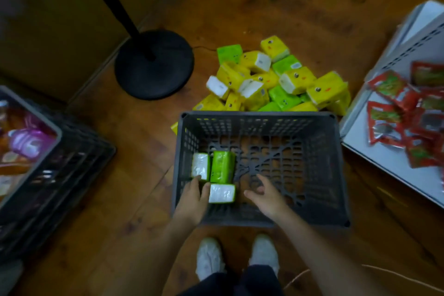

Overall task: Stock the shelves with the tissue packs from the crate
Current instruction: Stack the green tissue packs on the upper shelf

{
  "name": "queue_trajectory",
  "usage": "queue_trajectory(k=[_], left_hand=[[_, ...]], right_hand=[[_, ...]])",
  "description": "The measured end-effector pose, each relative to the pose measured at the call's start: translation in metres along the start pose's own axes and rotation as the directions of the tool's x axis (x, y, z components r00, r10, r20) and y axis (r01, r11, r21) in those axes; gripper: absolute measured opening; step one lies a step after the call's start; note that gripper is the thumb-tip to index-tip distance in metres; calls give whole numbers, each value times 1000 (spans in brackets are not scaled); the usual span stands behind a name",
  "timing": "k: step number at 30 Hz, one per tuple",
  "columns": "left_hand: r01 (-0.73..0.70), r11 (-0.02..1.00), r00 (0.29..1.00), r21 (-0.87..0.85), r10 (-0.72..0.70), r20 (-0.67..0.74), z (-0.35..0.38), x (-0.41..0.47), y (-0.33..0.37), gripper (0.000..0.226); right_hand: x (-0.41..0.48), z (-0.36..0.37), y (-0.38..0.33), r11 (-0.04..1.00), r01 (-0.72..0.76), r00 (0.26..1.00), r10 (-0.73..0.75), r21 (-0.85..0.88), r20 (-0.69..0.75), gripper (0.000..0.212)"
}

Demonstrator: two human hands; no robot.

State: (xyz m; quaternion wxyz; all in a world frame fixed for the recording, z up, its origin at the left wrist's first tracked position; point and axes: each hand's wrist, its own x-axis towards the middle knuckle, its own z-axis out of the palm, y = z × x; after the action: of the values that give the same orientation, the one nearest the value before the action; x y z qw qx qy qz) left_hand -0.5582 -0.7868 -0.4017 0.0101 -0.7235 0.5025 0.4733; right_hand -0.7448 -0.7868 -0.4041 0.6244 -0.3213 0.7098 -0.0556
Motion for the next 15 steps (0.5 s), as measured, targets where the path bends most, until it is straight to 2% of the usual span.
queue_trajectory(k=[5, 10, 11, 14, 15], left_hand=[[85, 993, 995, -82, -81, 55, 47, 58, -38, 41], [184, 982, 968, -37, -175, 183, 80, 99, -51, 48], [201, 979, 962, -34, -191, 194, 84, 104, -53, 47], [238, 969, 952, -67, -220, 212, 93, 118, -57, 47], [248, 965, 950, -84, -226, 215, 95, 122, -57, 47]], right_hand=[[70, 38, 32, 1000, 9, 999, -10, 4, 41, 66], [123, 64, 62, 1000, 7, 998, -6, -12, 70, 58], [131, 69, 65, 1000, 13, 996, -12, -6, 83, 60], [159, 81, 87, 1000, 20, 992, -18, -11, 128, 90], [169, 84, 93, 1000, 2, 989, -3, 7, 145, 91]])
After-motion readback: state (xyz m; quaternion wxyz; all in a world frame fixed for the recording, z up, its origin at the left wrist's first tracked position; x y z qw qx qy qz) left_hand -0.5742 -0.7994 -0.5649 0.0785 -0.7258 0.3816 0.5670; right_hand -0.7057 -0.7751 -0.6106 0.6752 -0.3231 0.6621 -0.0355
